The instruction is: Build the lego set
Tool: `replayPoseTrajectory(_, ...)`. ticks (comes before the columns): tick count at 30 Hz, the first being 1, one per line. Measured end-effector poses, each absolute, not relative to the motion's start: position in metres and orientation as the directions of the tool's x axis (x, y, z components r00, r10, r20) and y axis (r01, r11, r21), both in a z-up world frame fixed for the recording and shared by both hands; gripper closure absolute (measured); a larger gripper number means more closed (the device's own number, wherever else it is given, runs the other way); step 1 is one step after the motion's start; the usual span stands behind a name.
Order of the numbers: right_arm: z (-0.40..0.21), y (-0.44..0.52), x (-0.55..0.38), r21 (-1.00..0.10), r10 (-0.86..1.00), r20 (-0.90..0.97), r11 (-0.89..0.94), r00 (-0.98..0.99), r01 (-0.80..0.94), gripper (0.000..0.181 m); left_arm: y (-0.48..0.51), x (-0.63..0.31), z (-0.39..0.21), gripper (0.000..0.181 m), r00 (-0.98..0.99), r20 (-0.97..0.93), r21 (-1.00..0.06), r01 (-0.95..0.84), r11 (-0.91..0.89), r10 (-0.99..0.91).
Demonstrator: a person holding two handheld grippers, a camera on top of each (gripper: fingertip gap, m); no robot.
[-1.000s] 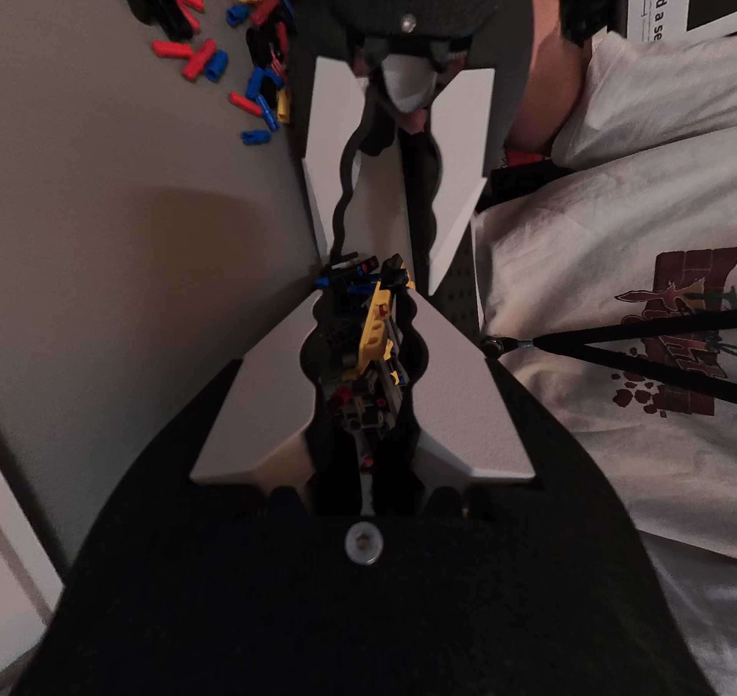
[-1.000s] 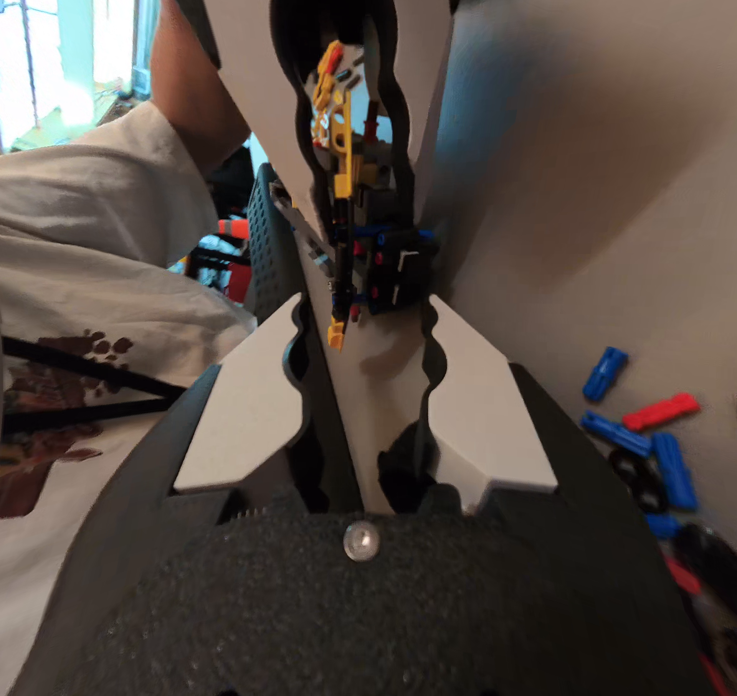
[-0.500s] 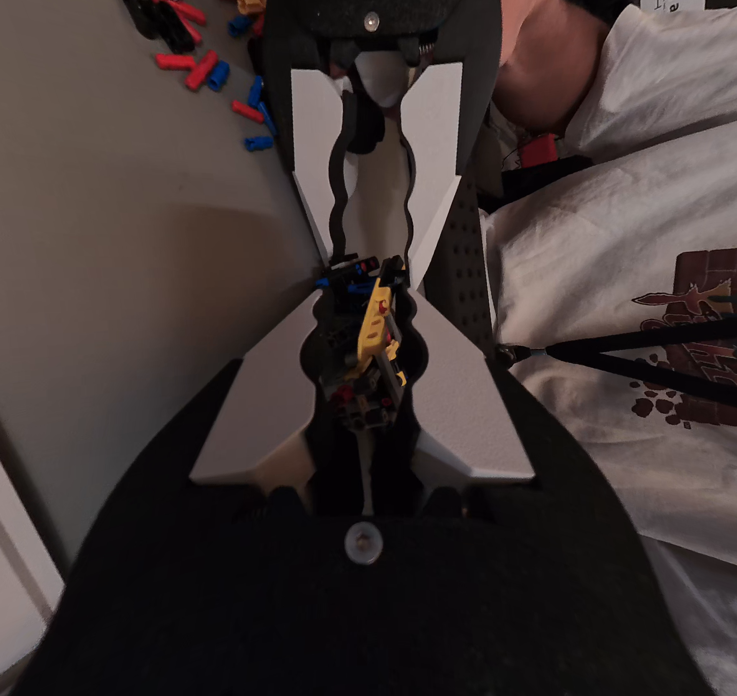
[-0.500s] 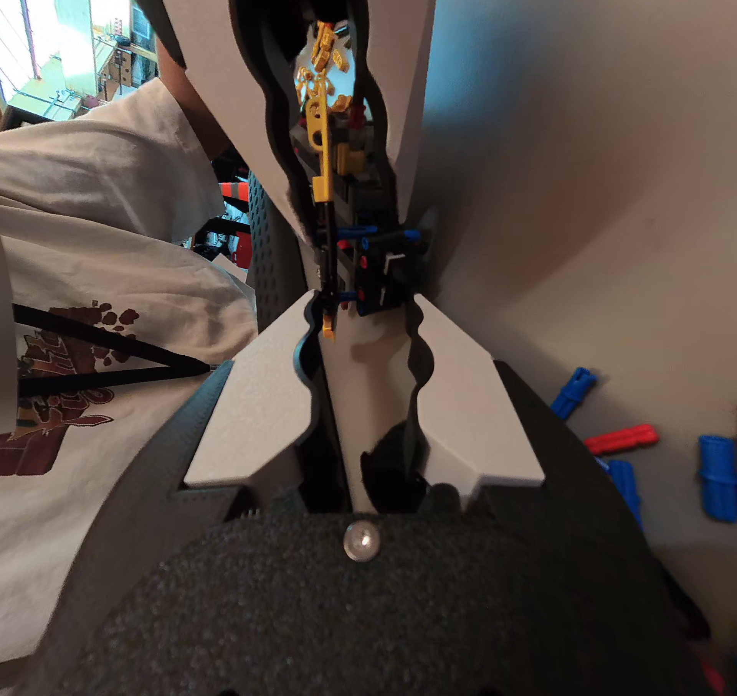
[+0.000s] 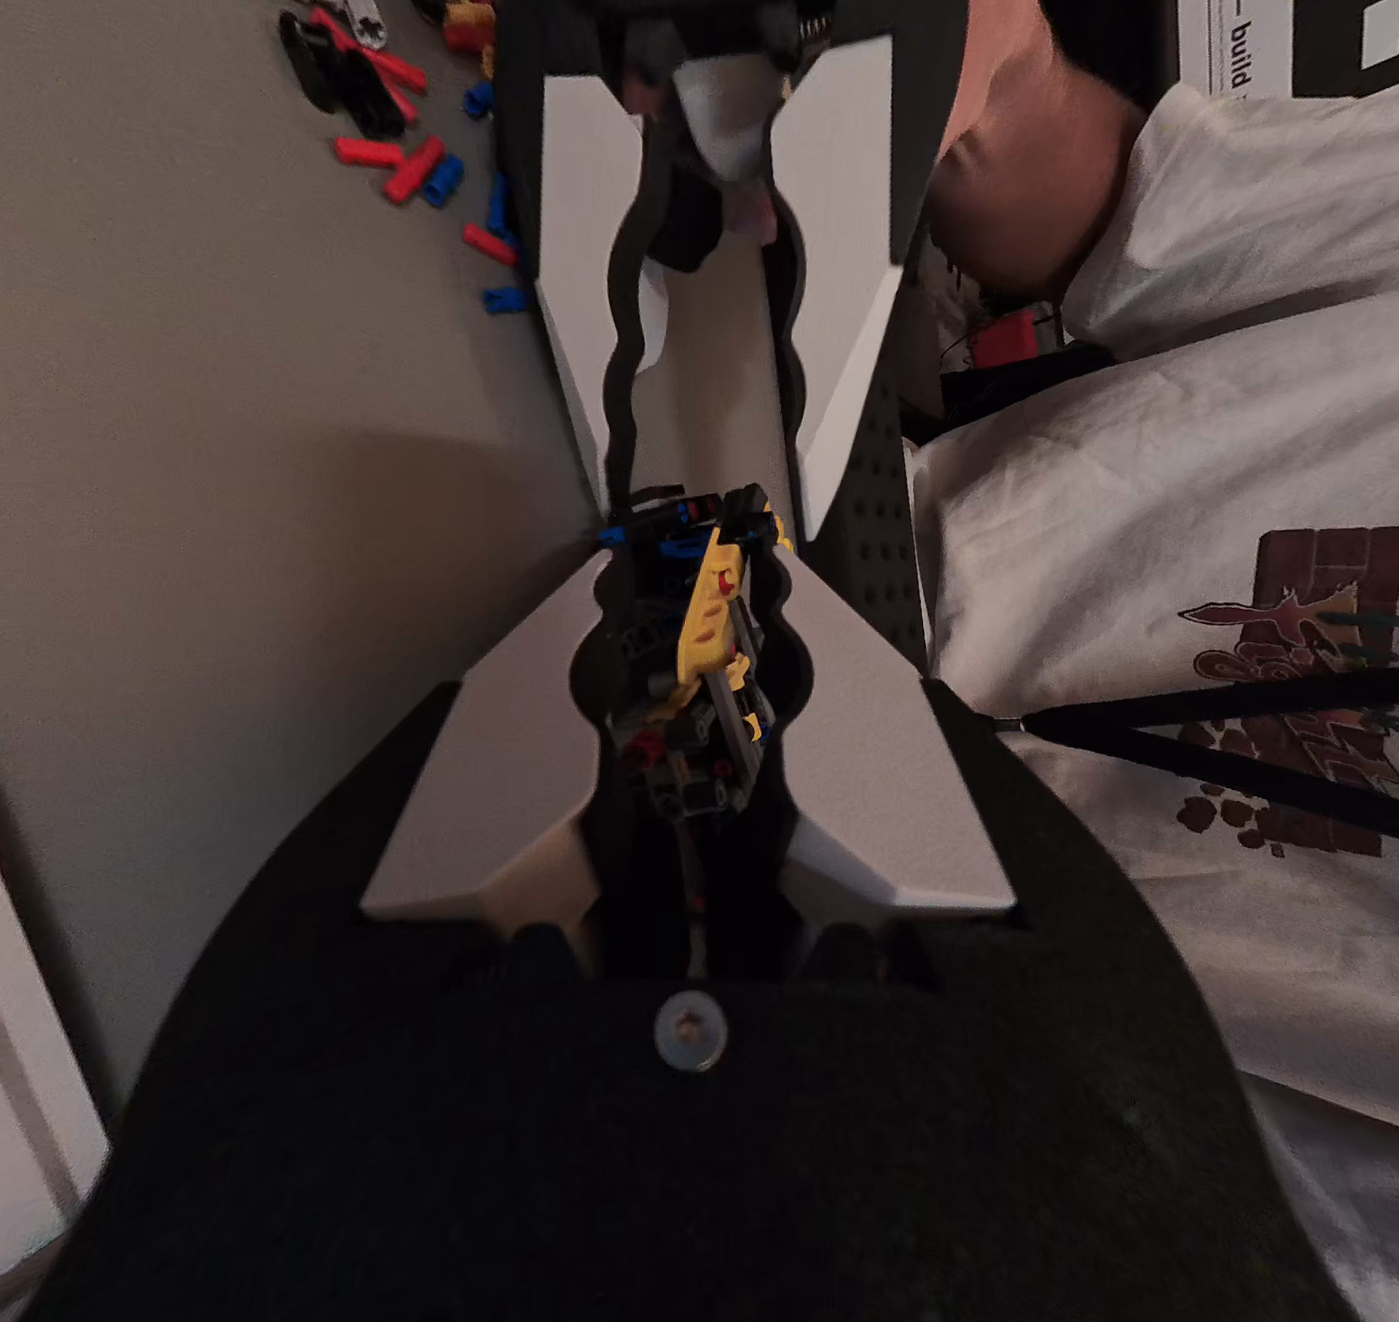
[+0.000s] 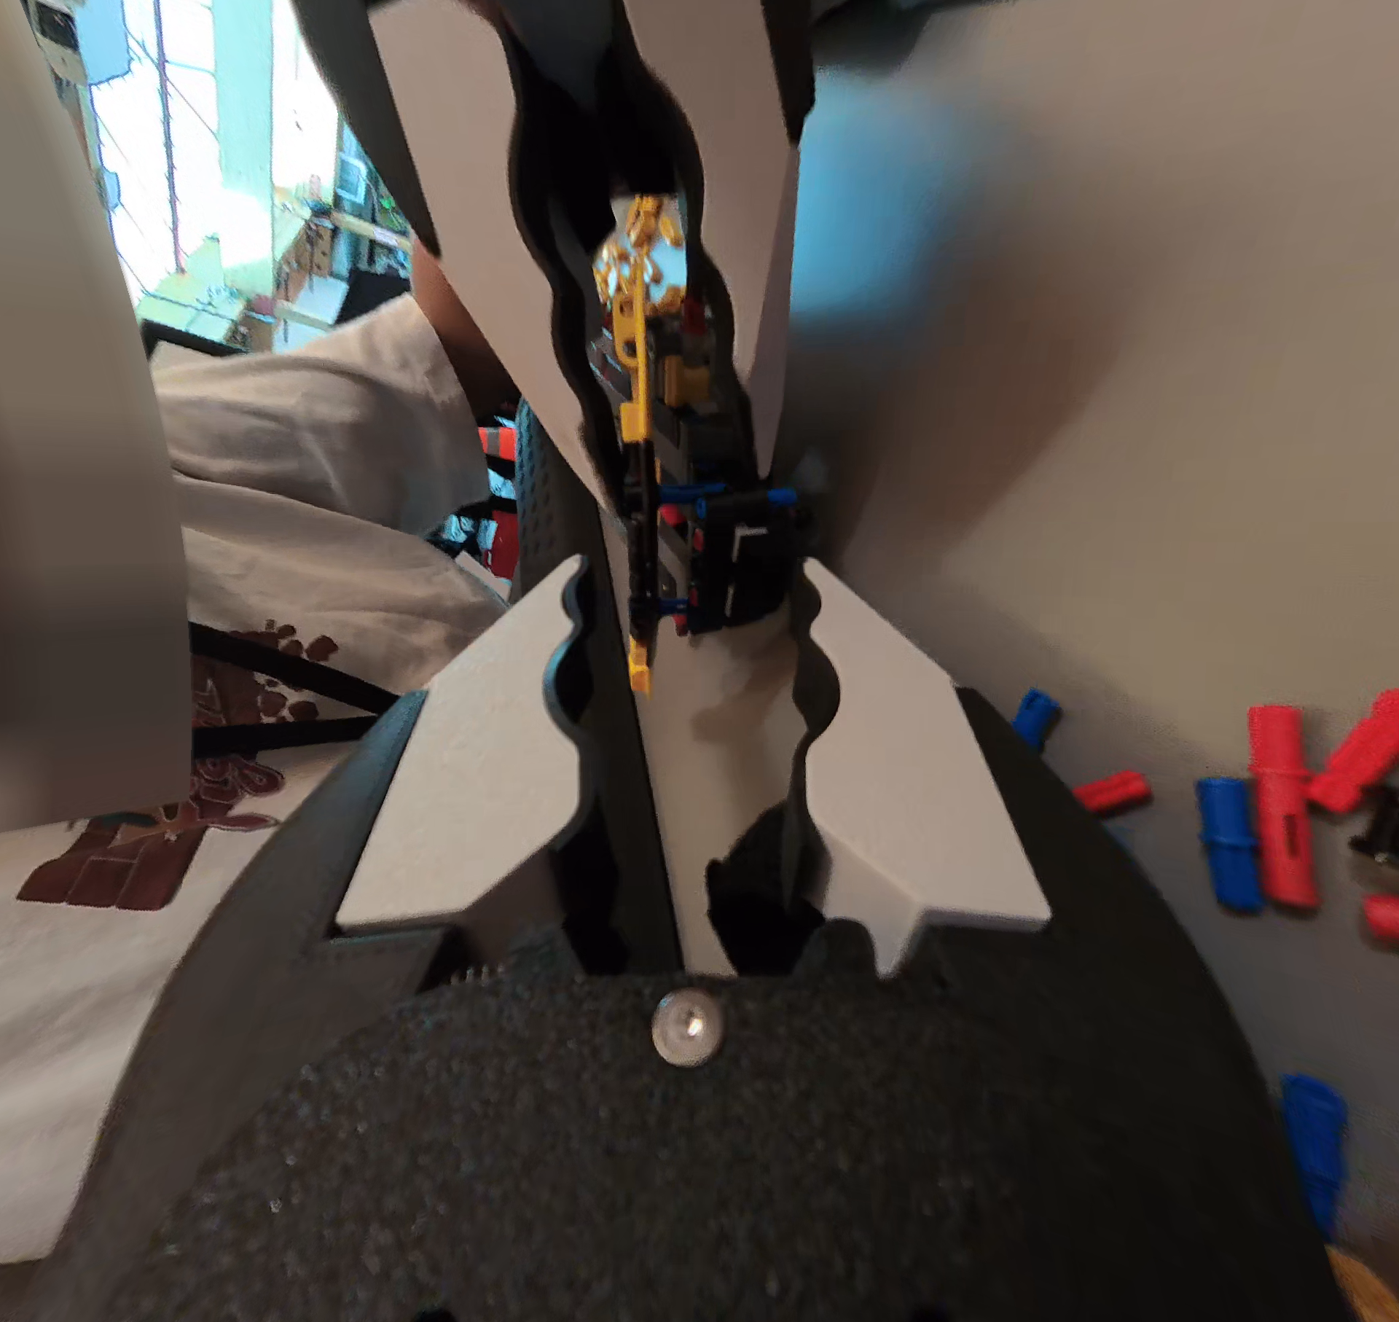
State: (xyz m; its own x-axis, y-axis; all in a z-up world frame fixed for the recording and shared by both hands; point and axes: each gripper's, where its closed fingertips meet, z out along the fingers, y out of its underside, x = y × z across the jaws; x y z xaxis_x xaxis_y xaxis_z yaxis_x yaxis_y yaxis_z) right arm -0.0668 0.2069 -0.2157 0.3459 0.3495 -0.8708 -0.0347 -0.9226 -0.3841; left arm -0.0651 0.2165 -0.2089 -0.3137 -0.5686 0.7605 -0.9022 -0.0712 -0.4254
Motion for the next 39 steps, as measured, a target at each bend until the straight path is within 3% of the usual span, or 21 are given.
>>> replayPoseTrajectory(5, -0.212, 0.218, -0.063, -0.372, 0.330, -0.895, -0.923, 0.299, -0.096, 0.136, 0.218, -0.062, -0.207, 0.153, -0.303, 0.759, -0.424, -0.902, -0.084, -0.576)
replayPoseTrajectory(13, -0.216, 0.216, -0.067, -0.353, 0.323, -0.899, -0.934, 0.297, -0.052, 0.142, 0.215, -0.066, -0.208, 0.153, -0.337, 0.758, -0.446, -0.893, -0.067, -0.559)
replayPoseTrajectory(20, -0.215, 0.212, -0.068, -0.354, 0.325, -0.891, -0.935, 0.318, -0.033, 0.142, 0.222, -0.070, -0.185, 0.141, -0.366, 0.840, -0.461, -0.871, -0.170, -0.401)
replayPoseTrajectory(22, -0.215, 0.212, -0.066, -0.356, 0.324, -0.886, -0.934, 0.332, -0.037, 0.142, 0.240, -0.068, -0.180, 0.140, -0.362, 0.814, -0.493, -0.844, -0.210, -0.454)
replayPoseTrajectory(25, -0.213, 0.212, -0.066, -0.389, 0.352, -0.862, -0.921, 0.365, -0.028, 0.142, 0.253, -0.086, -0.193, 0.126, -0.342, 0.720, -0.506, -0.854, -0.119, -0.604)
replayPoseTrajectory(31, -0.208, 0.215, -0.067, -0.451, 0.405, -0.830, -0.892, 0.383, -0.035, 0.143, 0.235, -0.139, -0.226, 0.124, -0.267, 0.667, -0.382, -0.924, -0.011, -0.695)
replayPoseTrajectory(36, -0.215, 0.215, -0.068, -0.381, 0.350, -0.872, -0.924, 0.342, -0.027, 0.143, 0.221, -0.138, -0.220, 0.166, -0.265, 0.710, -0.419, -0.904, -0.089, -0.652)
replayPoseTrajectory(39, -0.215, 0.216, -0.067, -0.362, 0.341, -0.885, -0.932, 0.316, -0.009, 0.142, 0.221, -0.138, -0.219, 0.166, -0.303, 0.674, -0.452, -0.891, -0.052, -0.674)
